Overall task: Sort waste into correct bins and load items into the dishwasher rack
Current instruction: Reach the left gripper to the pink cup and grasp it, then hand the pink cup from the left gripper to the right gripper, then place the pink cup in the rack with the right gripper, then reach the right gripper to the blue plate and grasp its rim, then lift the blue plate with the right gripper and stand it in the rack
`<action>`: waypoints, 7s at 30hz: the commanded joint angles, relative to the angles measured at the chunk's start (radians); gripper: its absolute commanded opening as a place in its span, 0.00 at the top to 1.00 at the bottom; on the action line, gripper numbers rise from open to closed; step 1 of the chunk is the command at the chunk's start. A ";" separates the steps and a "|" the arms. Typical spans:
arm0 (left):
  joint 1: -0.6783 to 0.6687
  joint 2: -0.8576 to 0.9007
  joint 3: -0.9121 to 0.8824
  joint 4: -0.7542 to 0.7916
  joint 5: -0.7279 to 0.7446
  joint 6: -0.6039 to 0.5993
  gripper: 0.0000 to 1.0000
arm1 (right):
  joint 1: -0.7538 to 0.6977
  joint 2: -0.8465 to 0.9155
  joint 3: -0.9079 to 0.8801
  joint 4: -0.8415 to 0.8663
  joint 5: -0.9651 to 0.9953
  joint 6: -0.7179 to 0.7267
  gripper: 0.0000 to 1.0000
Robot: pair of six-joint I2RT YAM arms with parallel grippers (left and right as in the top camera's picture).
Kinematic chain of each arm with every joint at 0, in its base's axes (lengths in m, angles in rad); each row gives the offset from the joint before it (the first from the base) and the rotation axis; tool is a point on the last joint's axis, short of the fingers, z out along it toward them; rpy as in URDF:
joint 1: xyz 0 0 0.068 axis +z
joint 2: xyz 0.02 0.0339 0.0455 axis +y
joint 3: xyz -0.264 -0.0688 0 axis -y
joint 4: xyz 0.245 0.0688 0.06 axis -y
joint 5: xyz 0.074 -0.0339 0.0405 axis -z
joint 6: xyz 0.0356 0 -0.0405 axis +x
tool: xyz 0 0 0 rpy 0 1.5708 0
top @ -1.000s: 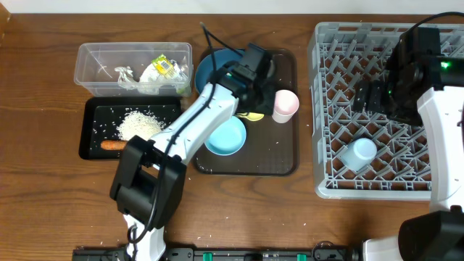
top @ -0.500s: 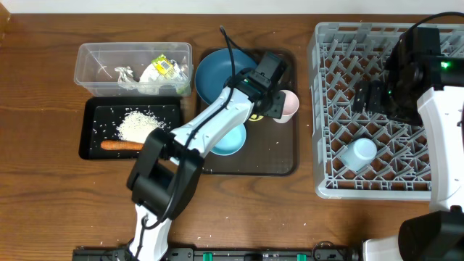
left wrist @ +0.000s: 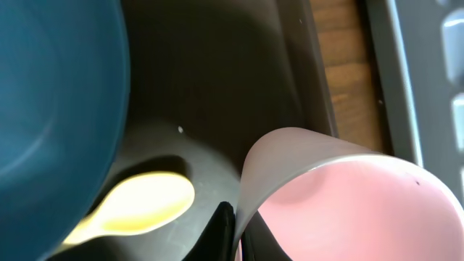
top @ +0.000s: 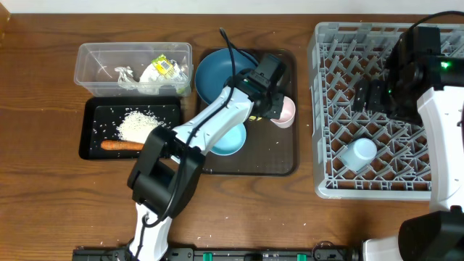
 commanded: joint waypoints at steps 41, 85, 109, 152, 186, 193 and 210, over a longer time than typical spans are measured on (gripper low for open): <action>0.463 -0.217 0.015 0.041 1.374 -0.084 0.94 | 0.346 -0.002 -0.077 0.794 -0.948 -0.164 0.26; 0.486 -0.217 0.003 -0.224 0.294 -0.034 0.65 | -0.234 -0.209 -0.077 0.013 -0.031 -0.010 0.51; 0.482 -0.217 0.001 -0.280 0.121 -0.030 0.65 | -0.407 0.154 -0.077 -0.099 -0.009 -0.042 0.50; 0.482 -0.542 0.003 -0.351 -0.018 0.029 0.57 | 0.322 0.122 0.185 0.511 -0.159 0.171 0.18; 0.482 -0.549 0.003 -0.454 -0.144 0.010 0.55 | 0.409 0.698 0.295 0.592 -0.101 0.265 0.99; 0.482 -0.549 0.003 -0.454 -0.144 0.010 0.39 | 0.365 0.543 0.299 0.552 -0.112 0.202 0.99; 0.482 -0.550 0.003 -0.455 -0.143 0.010 0.11 | 0.112 0.056 0.299 0.304 0.813 0.065 0.99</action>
